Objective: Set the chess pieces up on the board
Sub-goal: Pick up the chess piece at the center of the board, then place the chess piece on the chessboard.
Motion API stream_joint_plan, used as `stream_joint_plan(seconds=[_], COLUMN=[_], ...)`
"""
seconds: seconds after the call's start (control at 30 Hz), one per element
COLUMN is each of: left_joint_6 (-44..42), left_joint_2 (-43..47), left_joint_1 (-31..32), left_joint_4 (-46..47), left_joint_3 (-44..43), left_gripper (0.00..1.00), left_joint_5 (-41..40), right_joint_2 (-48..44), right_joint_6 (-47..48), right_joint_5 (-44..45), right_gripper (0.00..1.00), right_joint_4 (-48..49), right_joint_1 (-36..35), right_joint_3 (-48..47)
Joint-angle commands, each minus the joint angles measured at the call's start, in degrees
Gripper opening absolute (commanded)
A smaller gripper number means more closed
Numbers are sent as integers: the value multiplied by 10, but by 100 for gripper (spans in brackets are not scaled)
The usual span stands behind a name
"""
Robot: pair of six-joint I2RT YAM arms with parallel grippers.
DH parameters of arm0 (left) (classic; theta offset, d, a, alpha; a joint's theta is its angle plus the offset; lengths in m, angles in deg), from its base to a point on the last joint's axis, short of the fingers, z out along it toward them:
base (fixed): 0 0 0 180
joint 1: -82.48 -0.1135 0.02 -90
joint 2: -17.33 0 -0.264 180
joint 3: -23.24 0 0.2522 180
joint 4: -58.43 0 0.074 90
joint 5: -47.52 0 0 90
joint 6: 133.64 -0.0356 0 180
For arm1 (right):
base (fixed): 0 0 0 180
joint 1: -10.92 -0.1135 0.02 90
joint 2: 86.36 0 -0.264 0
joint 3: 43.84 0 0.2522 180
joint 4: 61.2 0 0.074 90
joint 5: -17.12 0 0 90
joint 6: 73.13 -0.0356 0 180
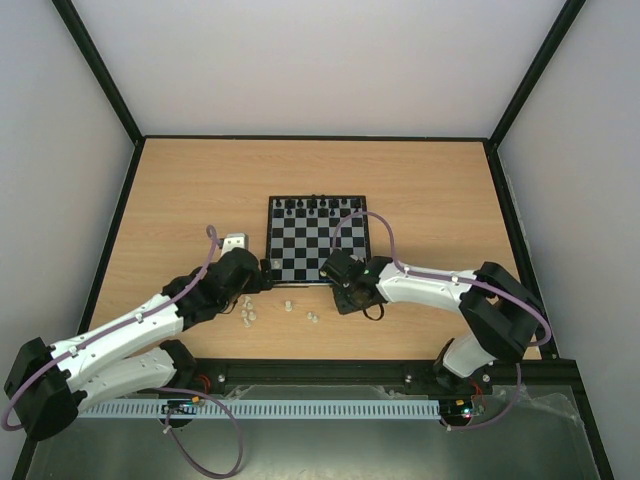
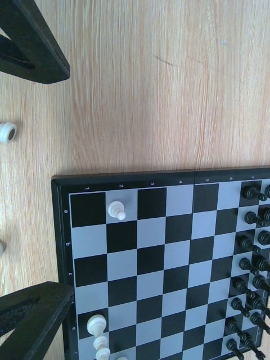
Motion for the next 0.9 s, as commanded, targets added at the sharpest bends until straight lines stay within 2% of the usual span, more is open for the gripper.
stream_joint_plan(seconds=[0.0, 0.23, 0.57, 0.87], left_joint_6=[2, 1, 0, 0], left_joint_2=[10, 11, 12, 14], left_joint_1=[3, 3, 2, 2], left_joint_4=[-1, -1, -5, -6], left_joint_3=[11, 11, 9, 9], left_gripper=[99, 100, 100, 99], left_joint_5=[1, -1, -5, -7], right_joint_2=[3, -23, 96, 153], right_joint_6=[-6, 14, 80, 99], right_joint_5=[15, 64, 30, 17], right_gripper=[5, 5, 4, 4], right_joint_4=[-22, -95, -92, -85], right_joint_1=[-4, 0, 59, 89], right_joint_3=[-15, -120, -238, -269])
